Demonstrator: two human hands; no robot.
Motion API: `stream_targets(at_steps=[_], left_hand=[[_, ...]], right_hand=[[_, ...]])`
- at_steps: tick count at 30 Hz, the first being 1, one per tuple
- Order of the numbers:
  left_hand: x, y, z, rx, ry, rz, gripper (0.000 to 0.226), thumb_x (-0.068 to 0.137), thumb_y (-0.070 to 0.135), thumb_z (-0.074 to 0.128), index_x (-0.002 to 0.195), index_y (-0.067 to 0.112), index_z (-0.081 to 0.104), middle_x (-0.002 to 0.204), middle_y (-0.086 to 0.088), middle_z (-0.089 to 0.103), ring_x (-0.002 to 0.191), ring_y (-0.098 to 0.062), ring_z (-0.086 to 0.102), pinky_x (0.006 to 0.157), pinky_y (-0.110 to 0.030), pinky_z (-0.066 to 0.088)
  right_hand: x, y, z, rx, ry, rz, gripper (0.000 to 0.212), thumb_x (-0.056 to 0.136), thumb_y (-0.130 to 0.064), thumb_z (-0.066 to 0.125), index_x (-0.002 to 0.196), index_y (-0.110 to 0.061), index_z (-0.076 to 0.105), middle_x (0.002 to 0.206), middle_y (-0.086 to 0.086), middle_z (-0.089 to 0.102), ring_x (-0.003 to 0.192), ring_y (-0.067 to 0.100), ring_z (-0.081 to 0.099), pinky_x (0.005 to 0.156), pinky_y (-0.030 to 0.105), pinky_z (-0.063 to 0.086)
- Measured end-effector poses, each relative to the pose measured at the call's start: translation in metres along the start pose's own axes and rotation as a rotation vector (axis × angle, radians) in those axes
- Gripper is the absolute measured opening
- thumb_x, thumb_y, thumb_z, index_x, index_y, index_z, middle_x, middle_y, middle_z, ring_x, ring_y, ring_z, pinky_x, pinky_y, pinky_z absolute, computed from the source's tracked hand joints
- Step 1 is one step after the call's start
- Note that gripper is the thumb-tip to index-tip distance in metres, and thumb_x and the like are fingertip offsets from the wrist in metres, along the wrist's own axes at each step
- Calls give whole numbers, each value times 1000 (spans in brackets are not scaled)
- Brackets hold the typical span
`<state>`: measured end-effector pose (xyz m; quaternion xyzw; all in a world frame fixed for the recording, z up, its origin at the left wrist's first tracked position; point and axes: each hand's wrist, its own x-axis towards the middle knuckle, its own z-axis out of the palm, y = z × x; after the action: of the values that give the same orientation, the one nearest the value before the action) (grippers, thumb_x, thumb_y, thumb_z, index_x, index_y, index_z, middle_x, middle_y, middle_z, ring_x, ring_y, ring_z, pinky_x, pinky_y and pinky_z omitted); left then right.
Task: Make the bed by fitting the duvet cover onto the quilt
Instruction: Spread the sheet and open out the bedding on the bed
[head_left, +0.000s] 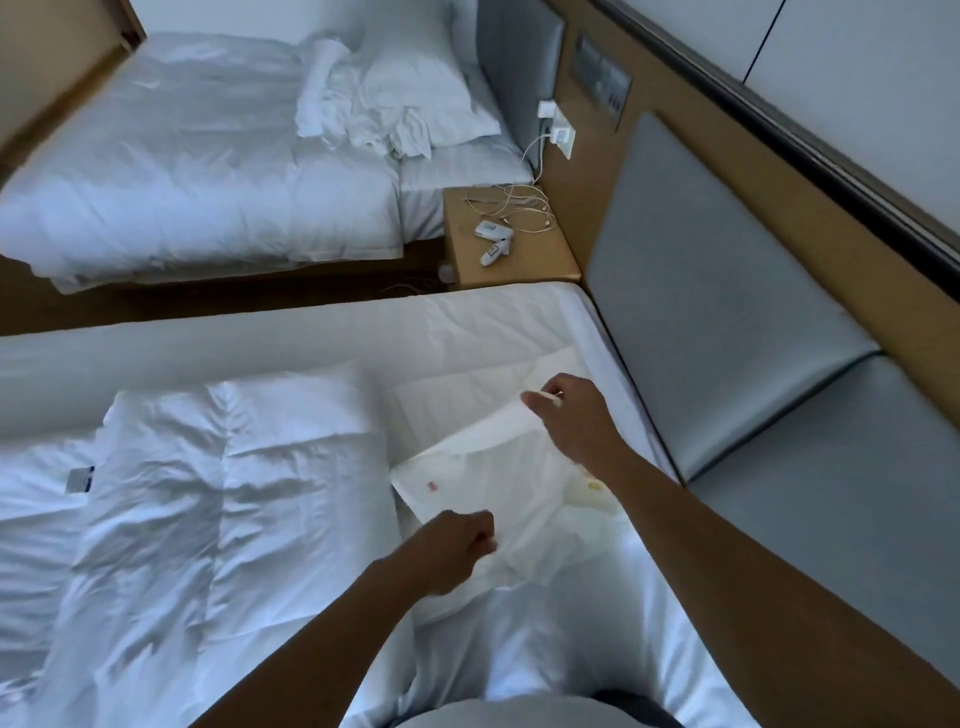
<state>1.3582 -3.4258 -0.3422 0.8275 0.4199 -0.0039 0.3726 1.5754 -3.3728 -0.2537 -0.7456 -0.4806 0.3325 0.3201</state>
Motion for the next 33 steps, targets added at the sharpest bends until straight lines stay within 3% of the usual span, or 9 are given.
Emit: stream_targets(at_steps=[4, 10, 14, 18, 21, 25, 27, 29, 33], left_hand=[[31, 20, -10, -95, -135, 33, 16, 93, 41, 68, 90, 28, 61, 88, 10, 71, 68, 2, 57, 64, -8, 39], [72, 22, -43, -1717, -20, -519, 86, 76, 77, 67, 115, 0, 66, 116, -17, 71, 92, -31, 65, 73, -37, 52], [99, 14, -19, -2038, 360, -748, 35, 99, 33, 63, 107, -1, 59, 97, -17, 63, 77, -29, 69, 59, -36, 61], [118, 26, -8, -1660, 536, -888, 24, 106, 10, 43, 83, 15, 48, 83, -3, 50, 59, -12, 56, 48, -27, 50], [130, 88, -9, -1268, 478, -594, 22, 103, 14, 54, 82, 18, 49, 83, -11, 52, 55, -16, 49, 53, -27, 37], [143, 191, -15, -758, 340, -119, 30, 102, 27, 59, 112, 0, 67, 103, -15, 71, 95, -25, 68, 88, -39, 53], [155, 221, -23, -563, 272, -47, 48, 102, 37, 57, 129, -2, 56, 130, -17, 63, 122, -30, 59, 106, -42, 46], [165, 229, -25, -566, 184, -70, 48, 101, 41, 57, 133, 8, 45, 144, -8, 51, 135, -27, 47, 111, -39, 40], [174, 207, -2, -1233, 137, -188, 34, 98, 22, 64, 129, 8, 65, 125, -13, 69, 117, -35, 63, 95, -42, 56]], right_hand=[[-19, -2, -19, -226, -126, -114, 30, 78, -36, 82, 87, -18, 60, 78, -8, 60, 67, 10, 57, 53, 20, 38], [-38, 6, -66, -622, -271, -265, 21, 87, -29, 70, 79, -26, 51, 76, -16, 47, 73, 9, 48, 55, 17, 29], [-52, 30, -106, -677, -342, -231, 35, 90, -32, 66, 65, -21, 43, 68, -8, 48, 65, 7, 47, 53, 22, 28], [-64, 67, -130, -615, -328, -114, 45, 87, -43, 70, 61, -22, 41, 60, -10, 48, 57, 2, 47, 50, 21, 27], [-55, 90, -133, -483, -192, -94, 42, 76, -55, 77, 72, -25, 48, 67, -9, 56, 62, 6, 53, 52, 23, 35], [-33, 100, -115, -401, -265, -57, 84, 63, -68, 79, 134, -33, 48, 107, -11, 67, 95, 11, 65, 69, 21, 43], [-18, 109, -109, -431, -142, -105, 54, 83, -54, 70, 124, -18, 62, 104, 0, 72, 98, 21, 69, 71, 22, 41], [-5, 115, -119, -295, -4, -141, 25, 98, -29, 56, 103, -8, 69, 89, 7, 71, 84, 23, 69, 65, 24, 39], [11, 132, -171, 89, 30, -133, 32, 103, -23, 50, 73, -15, 57, 59, -11, 57, 55, 5, 50, 56, 26, 41]])
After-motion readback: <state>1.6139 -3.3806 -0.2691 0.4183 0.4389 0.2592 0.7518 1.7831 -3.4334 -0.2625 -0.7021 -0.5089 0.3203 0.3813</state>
